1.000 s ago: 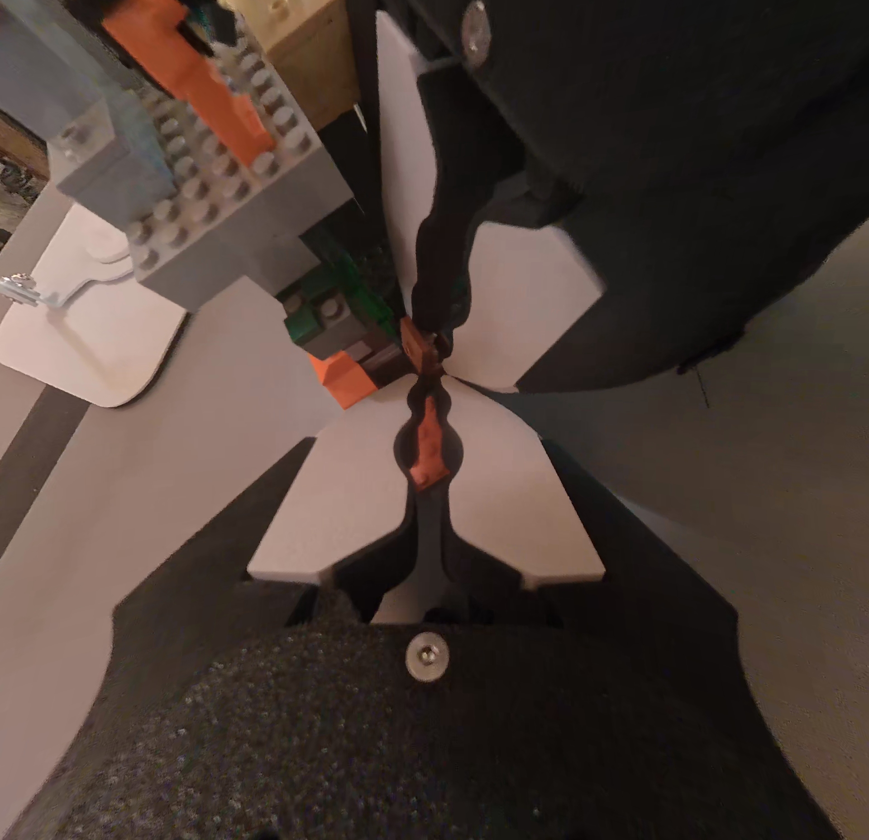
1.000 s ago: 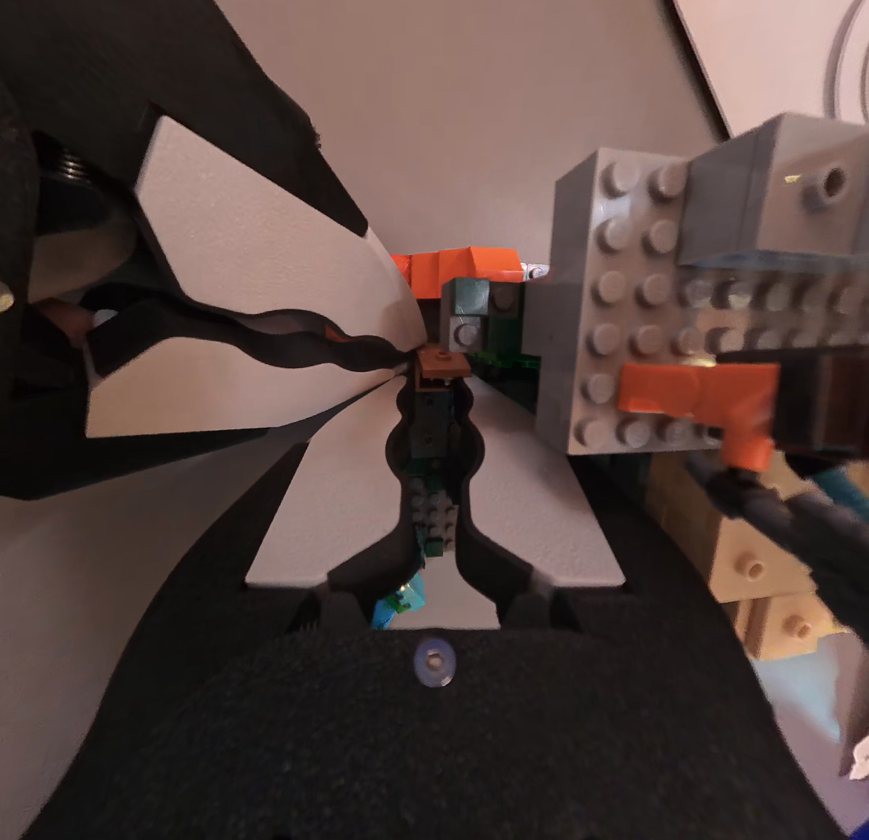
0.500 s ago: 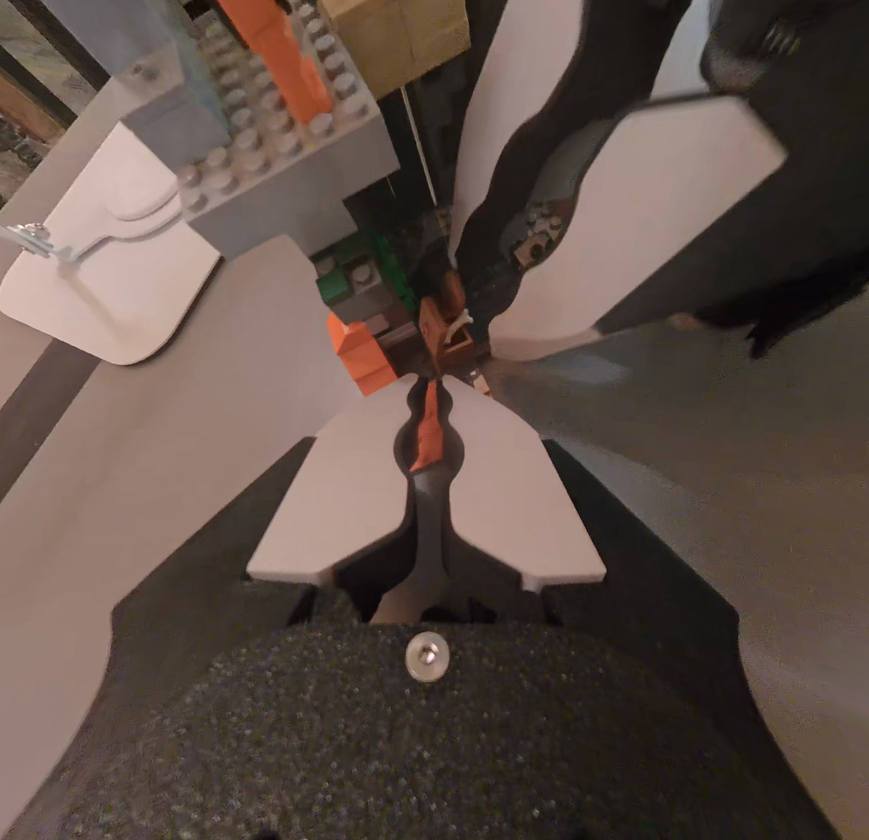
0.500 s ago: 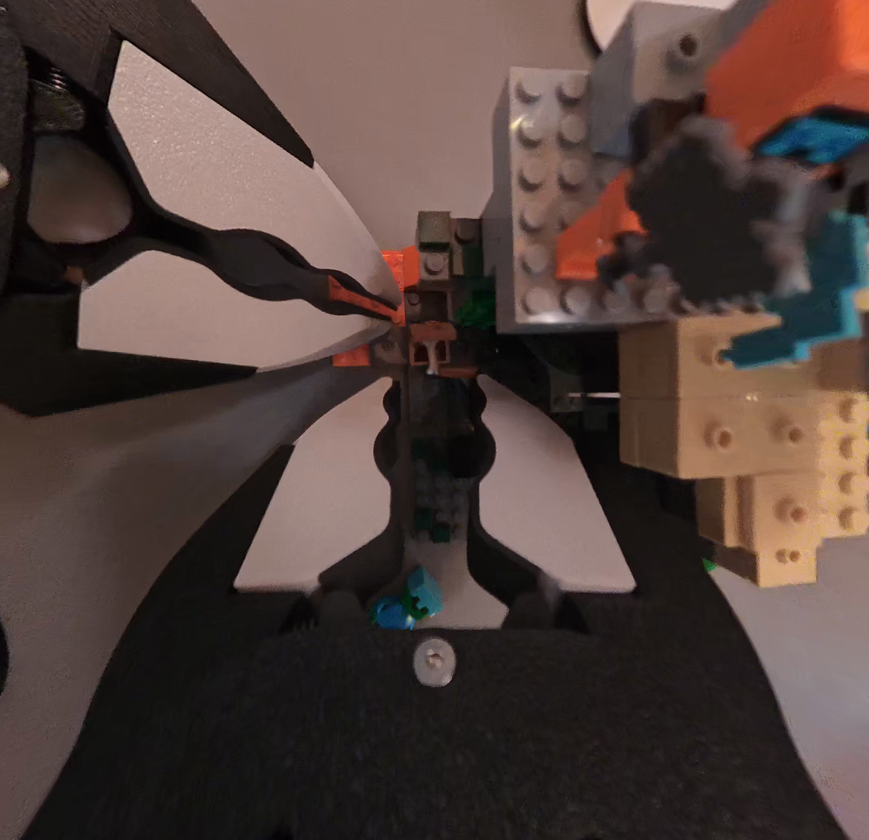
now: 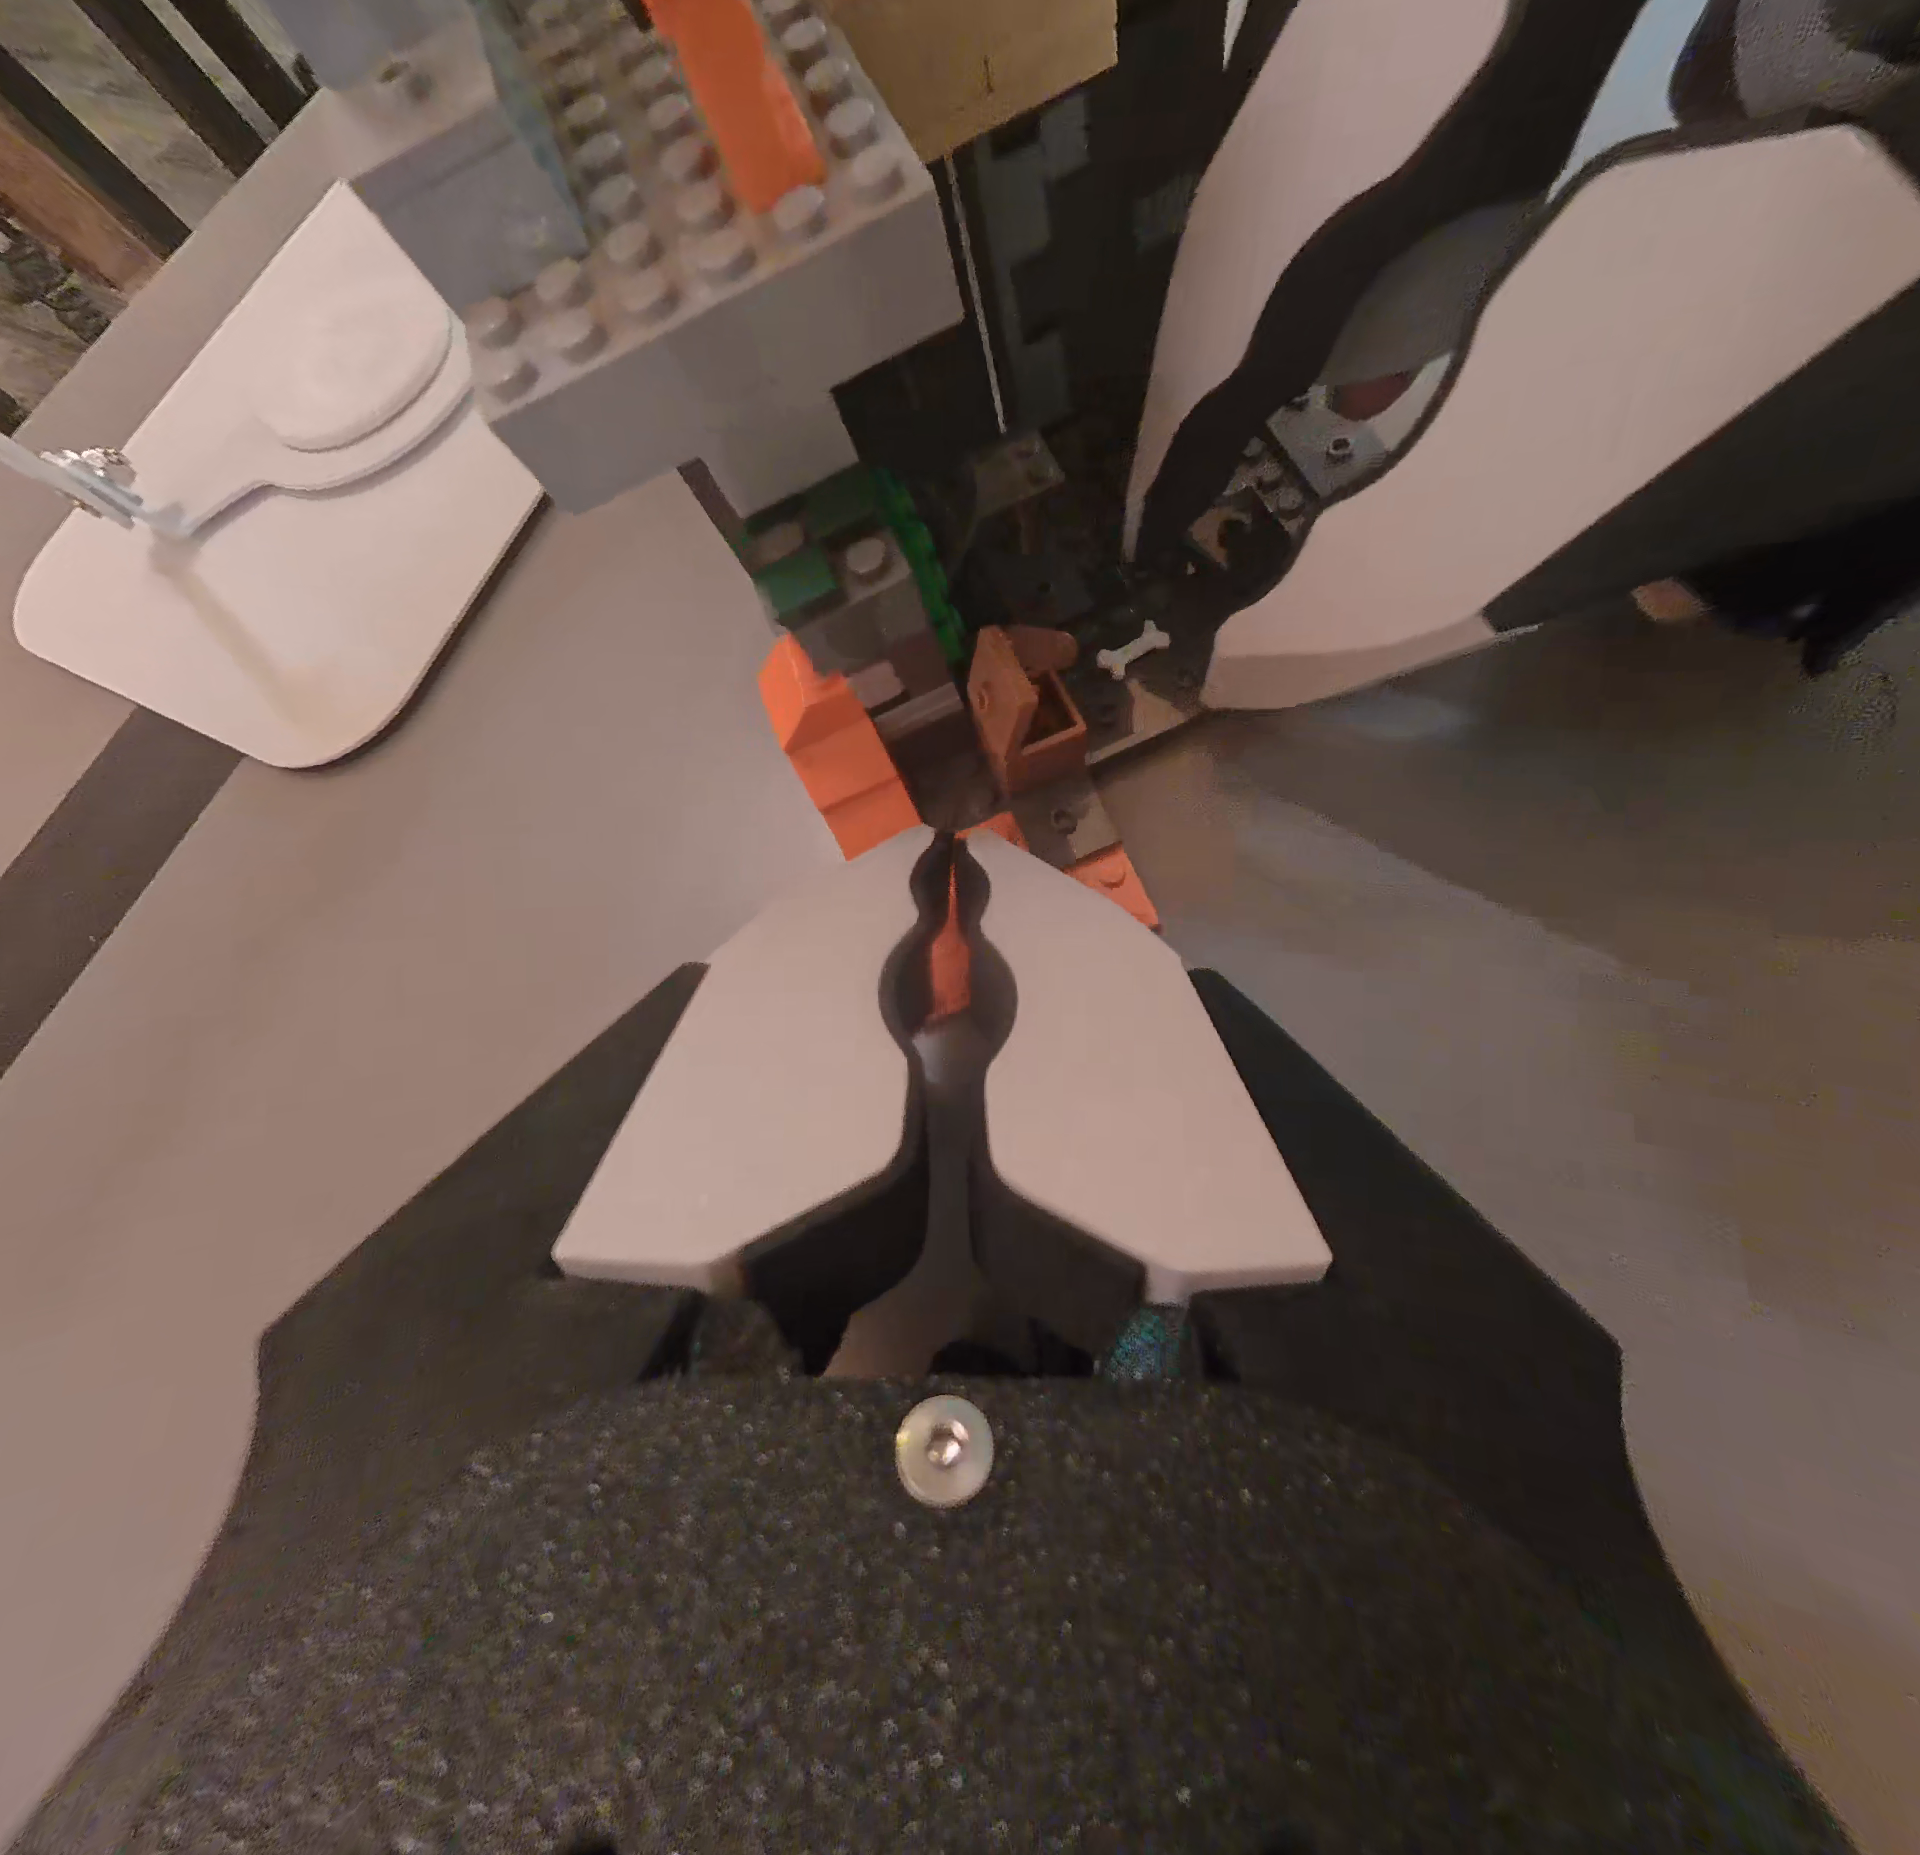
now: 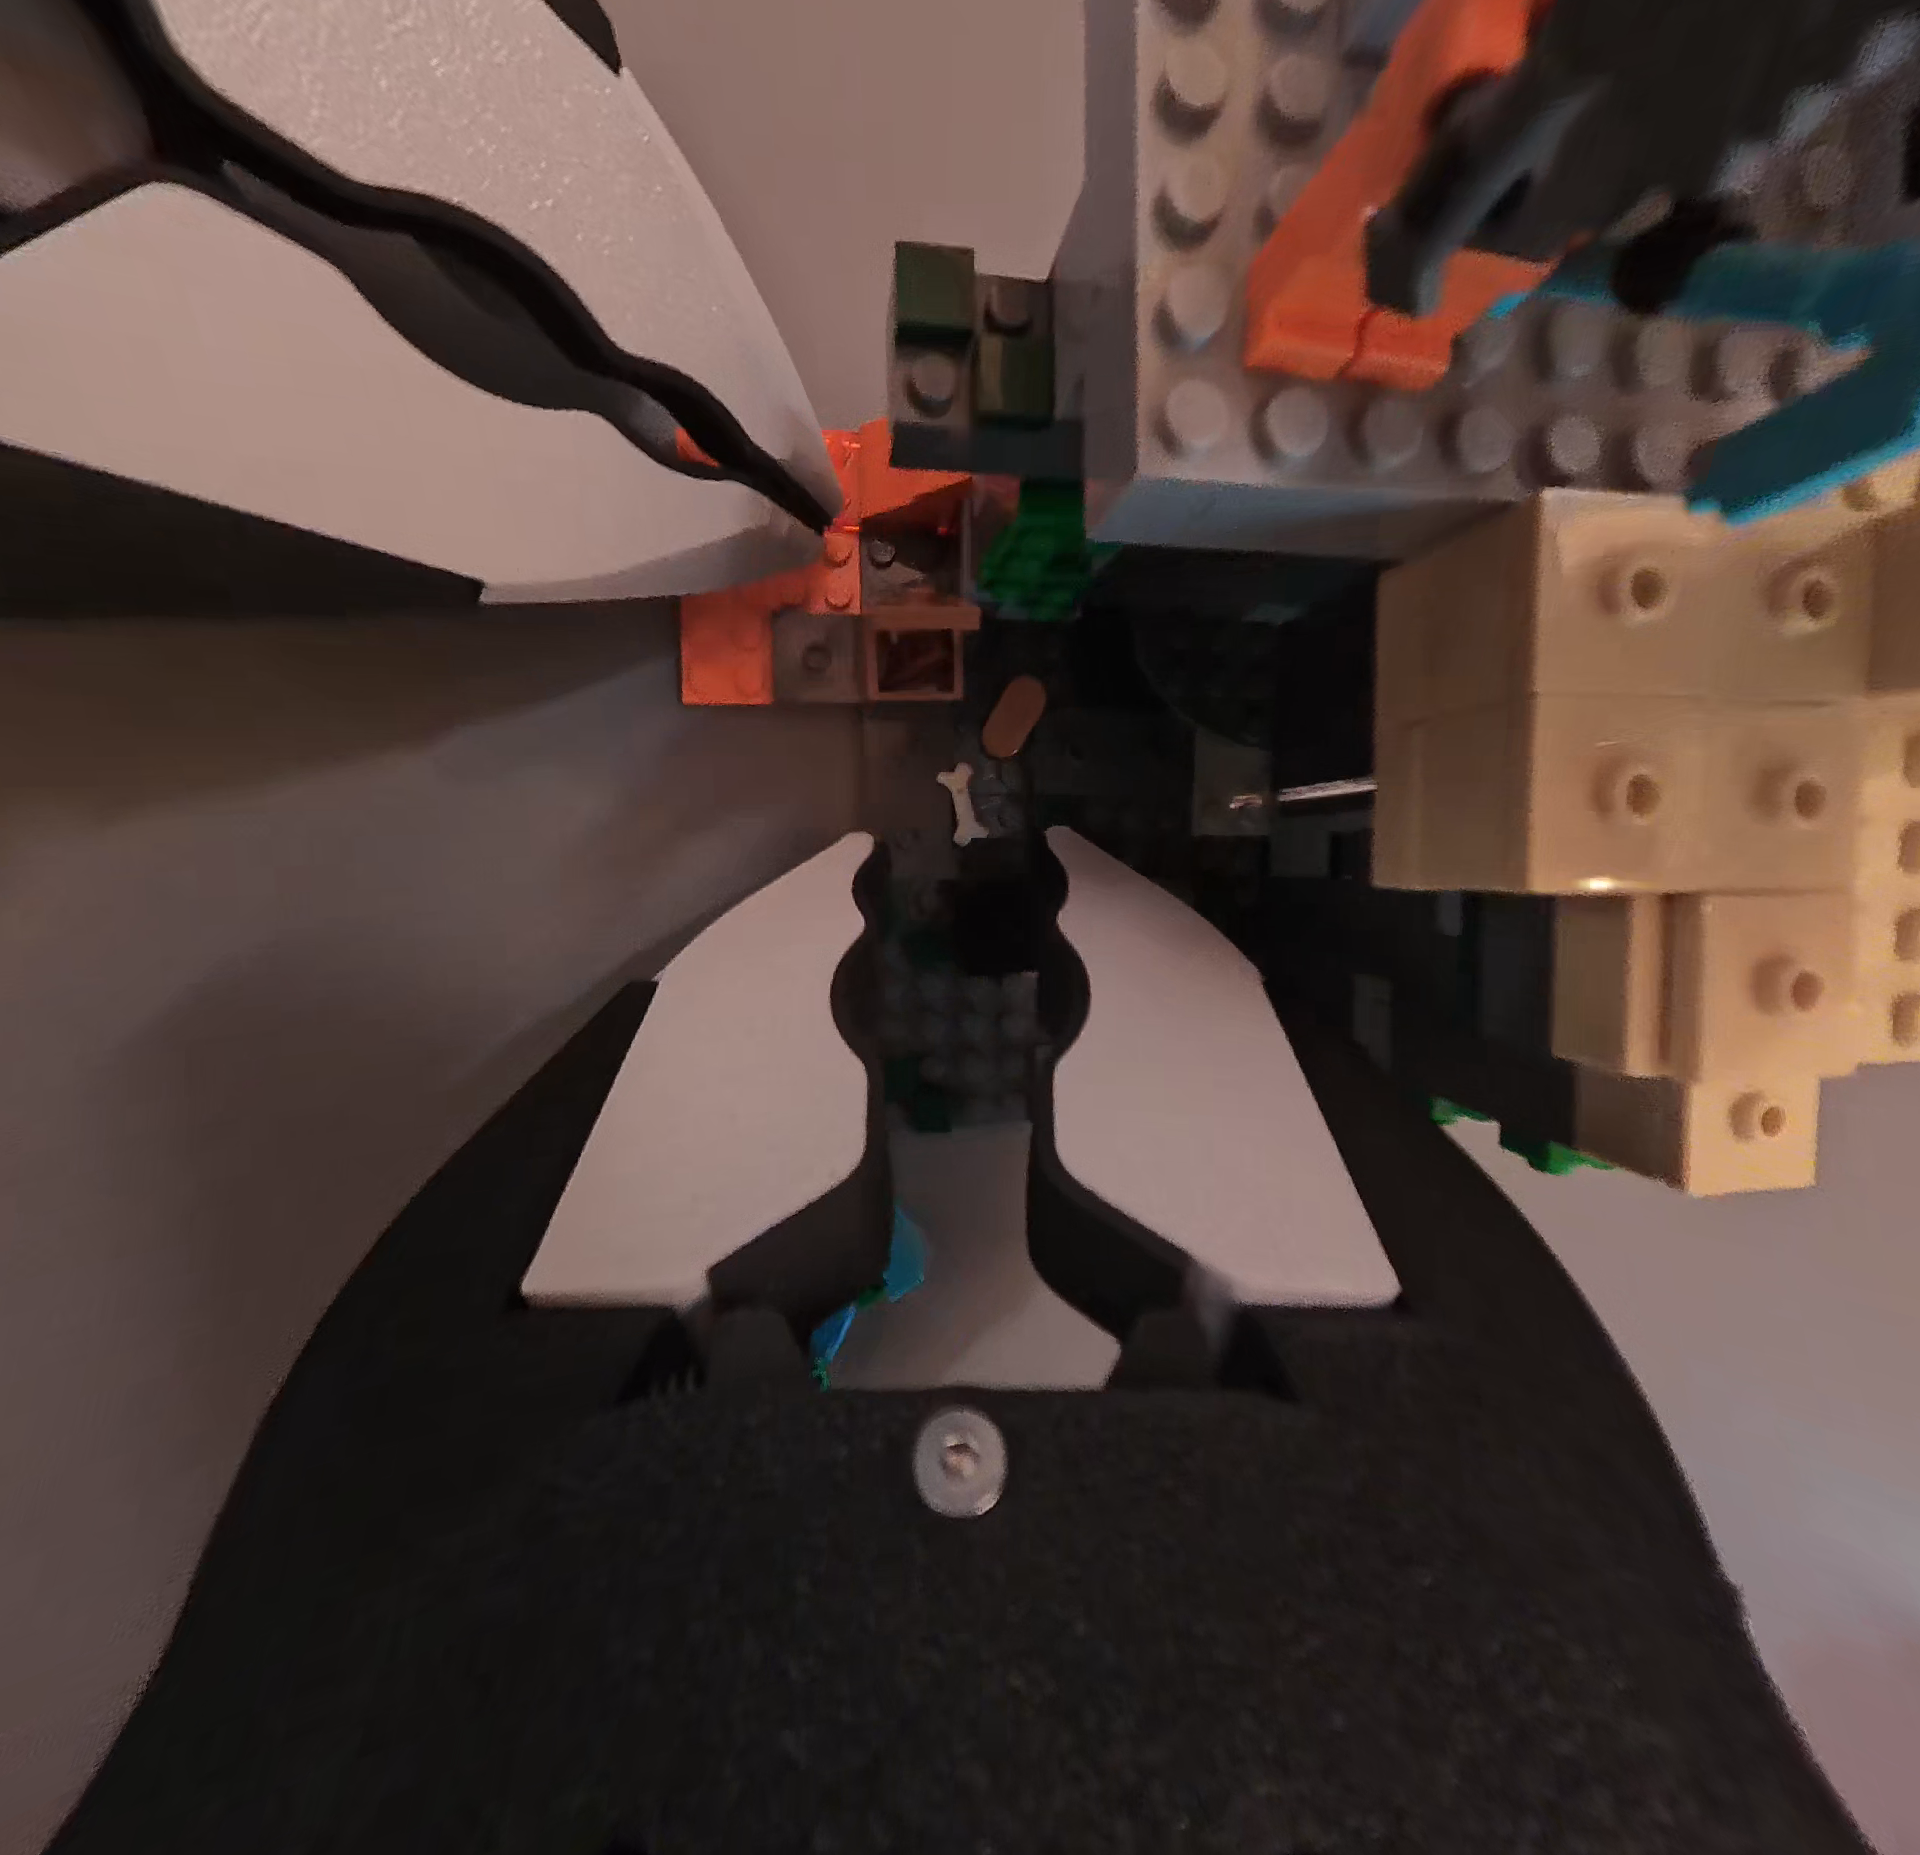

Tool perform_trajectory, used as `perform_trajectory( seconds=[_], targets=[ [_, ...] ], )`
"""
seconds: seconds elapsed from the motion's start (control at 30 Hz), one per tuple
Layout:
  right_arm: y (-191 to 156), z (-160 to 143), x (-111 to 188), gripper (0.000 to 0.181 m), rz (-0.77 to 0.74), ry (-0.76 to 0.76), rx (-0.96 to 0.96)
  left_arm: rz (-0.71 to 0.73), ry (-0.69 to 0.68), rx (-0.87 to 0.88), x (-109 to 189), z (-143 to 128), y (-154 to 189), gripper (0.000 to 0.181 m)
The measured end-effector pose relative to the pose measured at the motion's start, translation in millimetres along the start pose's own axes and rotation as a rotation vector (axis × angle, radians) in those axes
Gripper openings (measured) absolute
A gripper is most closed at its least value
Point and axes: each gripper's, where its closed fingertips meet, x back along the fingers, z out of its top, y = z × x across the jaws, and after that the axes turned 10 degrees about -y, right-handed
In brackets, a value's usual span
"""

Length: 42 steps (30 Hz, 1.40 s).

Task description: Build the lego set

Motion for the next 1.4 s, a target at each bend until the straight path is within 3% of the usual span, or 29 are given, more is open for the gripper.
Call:
perform_trajectory(
  seconds=[0.27, 0.53, 0.73, 0.87, 1.0, 1.23, 1.3, 1.4],
  targets=[
    [1, 6, 0, 0.02, -0.038, 0.01, 0.061, 0.013, 0.0, -0.004, 0, 0, -1, 0.0],
    [0, 12, -7, 0.014, -0.007, -0.065, -0.008, 0.003, 0.008, 0.019, 1, -1, -3, 0.0],
    [-7, 12, -9, 0.0, 0.137, -0.092, -0.096, -0.006, 0.014, 0.021, 2, 0, -2, 0.0],
    [-8, 12, -8, 0.0, 0.201, -0.074, -0.141, -0.012, 0.021, 0.028, 3, 1, -2, 0.0],
    [-11, 19, 3, 0.0, 0.296, 0.03, -0.199, -0.011, 0.026, 0.029, 3, 2, -2, 0.0],
    [4, 5, 4, 0.0, 0.191, -0.007, -0.204, -0.01, 0.019, 0.03, 2, 1, -3, 0.0],
    [3, 3, -1, 0.023, 0.177, -0.029, -0.225, -0.01, 0.017, 0.027, 1, 1, -3, 0.0],
    [1, 4, -5, 0.03, 0.171, -0.041, -0.257, -0.013, 0.02, 0.029, 2, 2, -3, 0.0]
  ],
)
